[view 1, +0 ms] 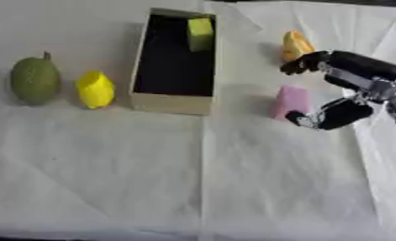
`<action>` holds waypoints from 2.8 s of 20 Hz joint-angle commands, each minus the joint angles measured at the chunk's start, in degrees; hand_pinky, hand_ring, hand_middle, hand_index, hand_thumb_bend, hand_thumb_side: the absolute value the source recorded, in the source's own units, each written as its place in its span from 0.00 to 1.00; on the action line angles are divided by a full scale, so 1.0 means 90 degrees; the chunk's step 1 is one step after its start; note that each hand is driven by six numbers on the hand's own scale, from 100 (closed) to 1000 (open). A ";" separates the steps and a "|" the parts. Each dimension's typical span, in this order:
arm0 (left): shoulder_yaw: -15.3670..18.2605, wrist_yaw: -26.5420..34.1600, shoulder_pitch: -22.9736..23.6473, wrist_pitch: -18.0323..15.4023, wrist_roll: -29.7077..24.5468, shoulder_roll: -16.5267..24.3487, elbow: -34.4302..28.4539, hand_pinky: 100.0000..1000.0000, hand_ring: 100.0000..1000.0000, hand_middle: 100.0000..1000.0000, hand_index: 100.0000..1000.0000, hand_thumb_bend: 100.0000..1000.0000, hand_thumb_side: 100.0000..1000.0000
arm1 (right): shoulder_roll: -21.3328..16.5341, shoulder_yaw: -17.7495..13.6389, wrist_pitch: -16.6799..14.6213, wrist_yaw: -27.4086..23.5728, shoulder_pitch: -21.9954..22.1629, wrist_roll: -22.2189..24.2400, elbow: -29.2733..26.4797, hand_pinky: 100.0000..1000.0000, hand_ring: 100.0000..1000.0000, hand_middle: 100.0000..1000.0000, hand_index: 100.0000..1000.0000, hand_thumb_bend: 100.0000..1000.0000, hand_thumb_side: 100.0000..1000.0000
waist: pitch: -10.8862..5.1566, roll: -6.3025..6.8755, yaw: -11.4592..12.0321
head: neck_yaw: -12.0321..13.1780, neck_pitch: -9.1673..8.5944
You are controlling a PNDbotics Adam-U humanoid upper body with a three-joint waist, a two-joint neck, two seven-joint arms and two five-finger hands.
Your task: Pick up objects on the table and place them in the box.
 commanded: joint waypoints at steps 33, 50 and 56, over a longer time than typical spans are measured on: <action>-0.0043 0.0080 -0.0043 0.0029 -0.0110 0.0005 -0.0097 0.75 0.71 0.65 0.74 0.00 0.70 | 0.0234 -0.0018 0.0280 0.0818 -0.0286 0.0257 0.1014 0.86 0.85 0.77 0.87 0.37 0.10 | 0.0198 0.0082 0.0126 | -0.0161 0.0025; -0.0061 0.0089 -0.0038 0.0048 -0.0158 -0.0004 -0.0097 0.75 0.70 0.63 0.74 0.00 0.70 | 0.0315 -0.0169 0.0582 0.0210 -0.0319 -0.0267 0.0623 0.79 0.67 0.44 0.49 0.01 0.00 | 0.0212 0.0070 0.0101 | -0.0137 0.0025; -0.0068 0.0093 -0.0040 0.0041 -0.0163 0.0031 -0.0097 0.75 0.69 0.63 0.74 0.00 0.70 | 0.0214 -0.0348 0.0559 -0.0282 -0.0867 -0.0284 -0.0058 0.79 0.62 0.43 0.48 0.00 0.00 | 0.0140 0.0061 0.0098 | -0.0166 0.0025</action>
